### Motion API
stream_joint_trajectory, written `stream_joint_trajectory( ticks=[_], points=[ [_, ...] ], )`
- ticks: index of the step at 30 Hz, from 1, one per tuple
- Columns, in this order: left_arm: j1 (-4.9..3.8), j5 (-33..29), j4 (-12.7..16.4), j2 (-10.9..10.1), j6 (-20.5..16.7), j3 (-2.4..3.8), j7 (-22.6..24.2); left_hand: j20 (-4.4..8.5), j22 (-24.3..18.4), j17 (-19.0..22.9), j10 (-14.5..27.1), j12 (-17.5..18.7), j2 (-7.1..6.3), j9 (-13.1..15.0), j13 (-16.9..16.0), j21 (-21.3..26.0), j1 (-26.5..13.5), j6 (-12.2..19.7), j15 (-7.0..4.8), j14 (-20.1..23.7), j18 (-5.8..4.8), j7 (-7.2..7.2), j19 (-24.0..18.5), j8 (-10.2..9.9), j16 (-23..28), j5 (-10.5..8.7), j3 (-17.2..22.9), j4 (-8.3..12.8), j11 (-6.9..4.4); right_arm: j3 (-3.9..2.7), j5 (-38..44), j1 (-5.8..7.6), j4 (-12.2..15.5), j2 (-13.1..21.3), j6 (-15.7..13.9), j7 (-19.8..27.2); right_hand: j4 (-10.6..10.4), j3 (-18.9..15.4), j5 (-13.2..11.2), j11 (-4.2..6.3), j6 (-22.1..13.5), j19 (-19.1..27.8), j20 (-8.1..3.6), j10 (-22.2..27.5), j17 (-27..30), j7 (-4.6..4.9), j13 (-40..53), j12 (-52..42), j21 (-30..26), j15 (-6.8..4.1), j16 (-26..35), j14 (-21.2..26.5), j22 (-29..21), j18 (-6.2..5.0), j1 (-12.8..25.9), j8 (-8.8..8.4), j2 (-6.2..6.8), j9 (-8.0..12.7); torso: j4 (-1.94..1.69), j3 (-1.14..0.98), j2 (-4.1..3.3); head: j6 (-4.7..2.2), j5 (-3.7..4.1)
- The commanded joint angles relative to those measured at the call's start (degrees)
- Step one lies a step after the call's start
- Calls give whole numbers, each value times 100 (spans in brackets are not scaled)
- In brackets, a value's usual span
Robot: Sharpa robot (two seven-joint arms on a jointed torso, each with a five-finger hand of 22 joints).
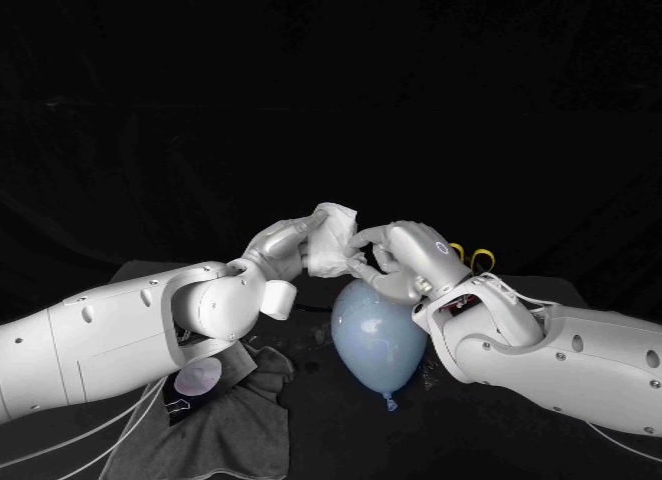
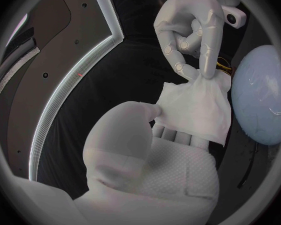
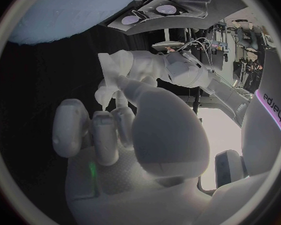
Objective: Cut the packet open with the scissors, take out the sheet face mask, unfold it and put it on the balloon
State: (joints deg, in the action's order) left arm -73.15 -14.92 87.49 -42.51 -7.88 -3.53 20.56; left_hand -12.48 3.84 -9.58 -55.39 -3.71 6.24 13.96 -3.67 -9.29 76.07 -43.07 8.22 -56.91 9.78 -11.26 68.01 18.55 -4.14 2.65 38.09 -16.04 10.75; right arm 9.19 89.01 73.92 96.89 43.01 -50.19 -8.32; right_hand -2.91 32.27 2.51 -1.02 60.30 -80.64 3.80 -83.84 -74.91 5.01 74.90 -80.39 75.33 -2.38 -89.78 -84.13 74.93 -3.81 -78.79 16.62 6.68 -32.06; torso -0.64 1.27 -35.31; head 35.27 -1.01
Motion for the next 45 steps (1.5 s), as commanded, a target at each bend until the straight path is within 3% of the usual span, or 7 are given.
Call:
stream_joint_trajectory(
  ticks=[1, 11, 25, 45],
  points=[
    [-14, -34, -2, -3, 170, 13, 97, -6, 6, 1, 33, 12, 32, 6, 5, -16, 34, 34, -23, 19, 86, -246, 33, 18, -8, 15, -25, 21, 16, 1, -66, -7, -16, 30, -103, -30, 14, 10, 29, 40, -5, -18, -14, -196, -1509, -1, 984, -17, 37, -40, -22, -587, 457, 12, 9, 10, -31, 3, -1, 2, -1, -1, -3],
    [-14, -34, -92, 0, 140, 13, 110, -4, 4, 0, 29, 10, 27, 9, 3, -15, 45, 32, -24, 16, 85, -250, 46, 26, -9, 15, -26, 33, 17, 1, -212, -10, 46, 93, -125, 85, 60, 41, 29, 55, -15, -33, -32, -219, -1509, -14, 1002, -51, 56, -55, -22, -587, 480, 18, 29, 110, 10, -75, 0, 2, 1, -8, -7],
    [-14, -34, -255, 20, 52, 13, 147, -3, -3, -1, 17, 3, 22, 15, 1, -5, 64, 25, -24, 11, 82, -254, 53, 43, -11, 15, -24, 52, 17, 2, -369, -14, 255, 241, 159, 302, 143, 161, 30, 81, 22, -59, -58, -259, -1509, -39, 1040, -120, 92, -79, -22, -587, 521, 28, 37, 289, 53, -188, 0, 2, 1, 8, -21],
    [-14, -35, -387, 43, -19, 34, 170, -3, -8, -2, 5, -1, 21, 19, -1, 6, 72, 19, -23, 9, 81, -258, 49, 53, -12, 15, -25, 57, 17, 4, -348, -88, 425, 438, 454, 370, 192, 265, 29, 94, 29, -88, -71, -306, -1509, -53, 1094, -215, 134, -91, -22, -587, 562, 40, 56, 388, 52, -248, 4, 3, 2, 15, -41]
  ],
)
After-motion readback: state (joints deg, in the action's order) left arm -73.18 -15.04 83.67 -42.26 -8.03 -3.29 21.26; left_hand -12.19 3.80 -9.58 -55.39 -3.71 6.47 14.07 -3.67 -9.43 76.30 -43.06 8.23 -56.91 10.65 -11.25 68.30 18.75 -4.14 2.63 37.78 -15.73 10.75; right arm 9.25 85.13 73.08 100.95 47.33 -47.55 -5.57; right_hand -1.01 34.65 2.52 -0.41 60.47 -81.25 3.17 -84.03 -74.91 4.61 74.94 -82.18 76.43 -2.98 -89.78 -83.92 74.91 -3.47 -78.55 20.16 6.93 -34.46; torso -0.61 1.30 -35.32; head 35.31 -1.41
